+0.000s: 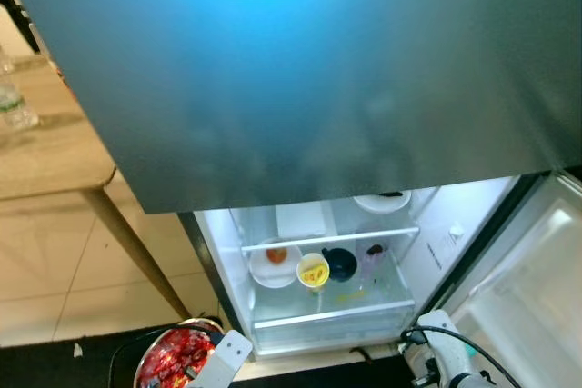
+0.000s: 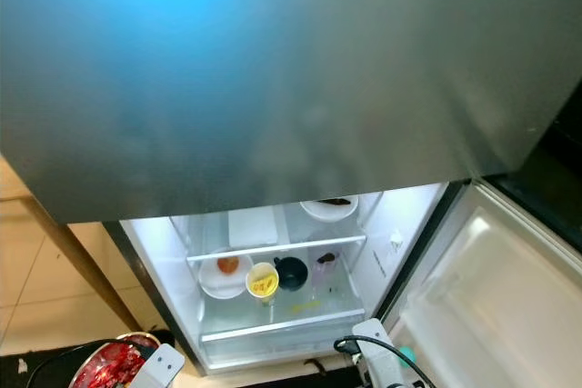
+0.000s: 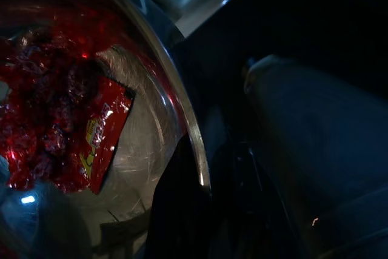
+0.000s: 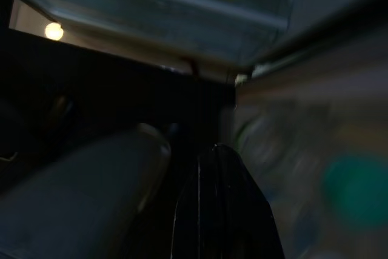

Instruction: Restocking fridge

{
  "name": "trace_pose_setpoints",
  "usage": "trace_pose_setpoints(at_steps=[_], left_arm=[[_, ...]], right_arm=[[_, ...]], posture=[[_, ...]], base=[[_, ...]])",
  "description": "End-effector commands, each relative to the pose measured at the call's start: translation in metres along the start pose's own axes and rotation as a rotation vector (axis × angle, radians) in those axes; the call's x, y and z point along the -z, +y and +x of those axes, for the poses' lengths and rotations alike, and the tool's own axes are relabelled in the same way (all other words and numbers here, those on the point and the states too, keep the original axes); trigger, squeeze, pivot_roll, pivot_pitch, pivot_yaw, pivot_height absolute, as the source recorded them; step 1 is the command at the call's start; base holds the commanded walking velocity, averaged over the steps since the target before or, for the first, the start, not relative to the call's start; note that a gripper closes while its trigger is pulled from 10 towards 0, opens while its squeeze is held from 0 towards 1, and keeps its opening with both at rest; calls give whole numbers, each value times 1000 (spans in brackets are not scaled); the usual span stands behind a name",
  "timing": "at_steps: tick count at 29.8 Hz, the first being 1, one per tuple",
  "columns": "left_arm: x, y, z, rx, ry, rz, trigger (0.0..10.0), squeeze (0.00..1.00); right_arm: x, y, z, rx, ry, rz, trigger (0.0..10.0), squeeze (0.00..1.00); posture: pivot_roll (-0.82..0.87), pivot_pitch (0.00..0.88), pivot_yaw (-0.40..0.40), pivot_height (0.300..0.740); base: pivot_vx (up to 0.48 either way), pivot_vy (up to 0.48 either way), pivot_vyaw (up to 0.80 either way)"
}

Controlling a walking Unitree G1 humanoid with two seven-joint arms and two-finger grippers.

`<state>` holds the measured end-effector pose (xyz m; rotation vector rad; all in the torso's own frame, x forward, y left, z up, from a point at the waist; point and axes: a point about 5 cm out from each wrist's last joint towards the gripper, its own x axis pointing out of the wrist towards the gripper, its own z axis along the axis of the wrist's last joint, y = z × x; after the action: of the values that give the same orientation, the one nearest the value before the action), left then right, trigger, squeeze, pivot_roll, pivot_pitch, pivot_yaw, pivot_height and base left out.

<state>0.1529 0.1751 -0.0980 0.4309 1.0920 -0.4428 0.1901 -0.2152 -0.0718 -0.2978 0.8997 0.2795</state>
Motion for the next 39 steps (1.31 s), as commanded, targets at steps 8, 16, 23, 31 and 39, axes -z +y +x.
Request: trace_pose_setpoints(at_steps=[8, 16, 23, 31, 39], left_arm=[[-48, -15, 5, 113, -142, 212, 10000, 0], [-80, -25, 3, 198, -249, 378, 10000, 0], [-105, -22, -2, 192, -358, 473, 10000, 0], [-144, -4, -11, 65, -481, 542, 10000, 0], [-178, 10, -22, -35, -593, 587, 10000, 0]], right_arm=[[-40, 10, 7, -109, -150, -112, 10000, 0], [-55, 17, 9, -146, -205, -158, 10000, 0], [-69, 29, 10, -212, -281, -93, 10000, 0], [-72, 40, 12, -241, -282, -76, 10000, 0], [-72, 47, 12, -254, -301, -64, 10000, 0]], posture=[[-90, 0, 33, 740], [-102, 0, 40, 740], [-108, 3, 53, 740], [-101, 18, 58, 720], [-96, 41, 71, 685]], base=[[0, 0, 0], [0, 0, 0], [0, 0, 0], [0, 0, 0], [0, 0, 0]])
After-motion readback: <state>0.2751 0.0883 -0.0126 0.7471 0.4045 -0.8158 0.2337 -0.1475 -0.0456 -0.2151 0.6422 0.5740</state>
